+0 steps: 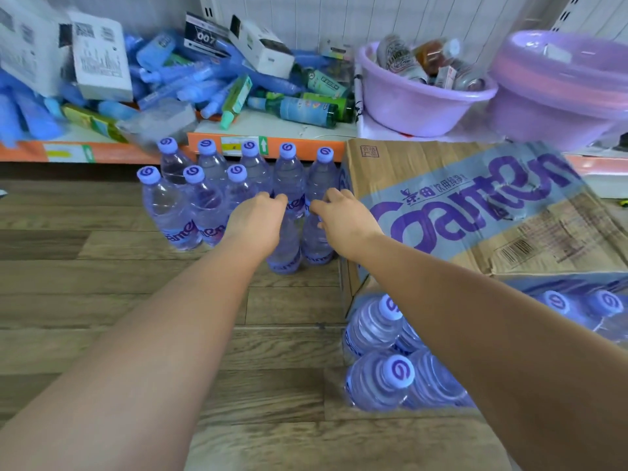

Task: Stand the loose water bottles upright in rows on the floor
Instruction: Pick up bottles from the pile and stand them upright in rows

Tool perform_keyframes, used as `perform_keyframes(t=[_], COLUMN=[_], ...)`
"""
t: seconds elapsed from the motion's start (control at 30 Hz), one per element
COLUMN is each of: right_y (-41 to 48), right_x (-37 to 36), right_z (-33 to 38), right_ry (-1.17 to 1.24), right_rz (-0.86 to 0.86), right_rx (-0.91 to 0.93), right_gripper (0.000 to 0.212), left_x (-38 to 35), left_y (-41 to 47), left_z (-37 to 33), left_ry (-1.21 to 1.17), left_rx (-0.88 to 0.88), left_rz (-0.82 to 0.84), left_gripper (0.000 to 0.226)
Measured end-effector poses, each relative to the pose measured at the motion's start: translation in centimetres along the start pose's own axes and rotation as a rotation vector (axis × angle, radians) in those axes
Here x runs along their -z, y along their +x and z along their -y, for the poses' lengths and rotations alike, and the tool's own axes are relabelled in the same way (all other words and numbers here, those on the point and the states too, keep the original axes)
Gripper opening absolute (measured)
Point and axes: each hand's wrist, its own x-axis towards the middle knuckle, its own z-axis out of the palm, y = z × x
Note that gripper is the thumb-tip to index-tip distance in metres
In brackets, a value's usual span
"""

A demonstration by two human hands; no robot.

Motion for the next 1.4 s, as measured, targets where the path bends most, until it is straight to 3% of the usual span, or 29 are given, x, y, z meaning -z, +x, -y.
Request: perform_keyframes(t=[0.2,0.47,0.57,0.73,0.93,1.0,1.13,1.4], right_y=[-2.7,-5.7,-6.8,-8.9,-11.5,-12.5,-16.0,-23.4], right_x=[1.2,6.3,9.8,15.8,20.7,22.2,25.2,28.0], right_z=[1.7,2.7,2.3,-0.2,-2.6,-3.6,-7.2,-14.1], right_ry=[0.05,0.128,0.168,0.191,0.126,0.095,0.055,0.019], right_rz=[0.031,-0.037,-0.103,-0.209,-0.276,-0.288,-0.272,-0.26], right_rx=[0.042,0.016,0.012,-0.012,-0.022,-0.019,-0.073,-0.181], right_gripper=[0.025,0.024,0.011,0.028,0.032,0.03,0.03,0.03], left_x=[1.1,7.6,10.7,15.8,21.2,22.6,24.6,26.1], left_y=[-2.7,-5.2,-5.8,-5.7,-5.7,-5.8,-6.1,-7.2], left_z=[0.1,-0.7,-1.5,-4.5,-7.3,-8.7,-13.2,-23.3], left_ry=[0.003,-0.006,-0.027,-0.06,-0.076,-0.102,-0.133,-0.148], left_rx=[0.017,-0.03,-0.043,-0.082,-0.153,-0.196,-0.266,-0.413], left_rz=[0.066,-0.041,-0.08,-0.163,-0.278,-0.297,-0.294,-0.259], left_gripper=[0.032,0.029,0.029,0.028,0.016,0.01,0.027,0.024])
